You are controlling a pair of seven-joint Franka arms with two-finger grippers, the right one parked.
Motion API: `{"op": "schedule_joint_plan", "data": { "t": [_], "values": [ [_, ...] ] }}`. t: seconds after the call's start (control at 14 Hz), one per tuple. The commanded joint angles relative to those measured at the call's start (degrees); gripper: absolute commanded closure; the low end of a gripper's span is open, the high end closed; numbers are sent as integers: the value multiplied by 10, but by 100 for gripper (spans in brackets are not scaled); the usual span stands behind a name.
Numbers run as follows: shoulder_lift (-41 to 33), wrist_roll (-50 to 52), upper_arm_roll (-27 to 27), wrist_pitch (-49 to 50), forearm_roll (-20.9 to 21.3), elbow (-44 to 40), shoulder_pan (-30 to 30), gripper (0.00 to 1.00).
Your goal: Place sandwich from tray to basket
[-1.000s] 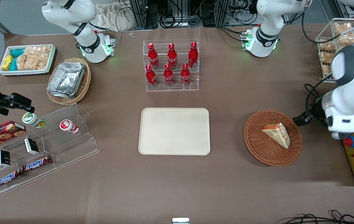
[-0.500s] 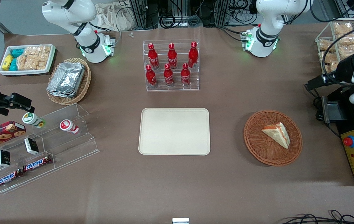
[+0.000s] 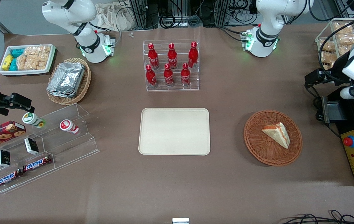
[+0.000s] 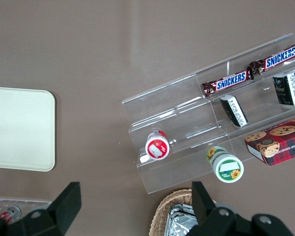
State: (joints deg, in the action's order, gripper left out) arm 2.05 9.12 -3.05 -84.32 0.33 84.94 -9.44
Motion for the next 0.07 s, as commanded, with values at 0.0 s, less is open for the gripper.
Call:
{"op": "schedule_joint_plan", "data": {
  "t": [0.0],
  "values": [
    [7, -7, 14, 14, 22, -14, -8, 0]
  ]
}}
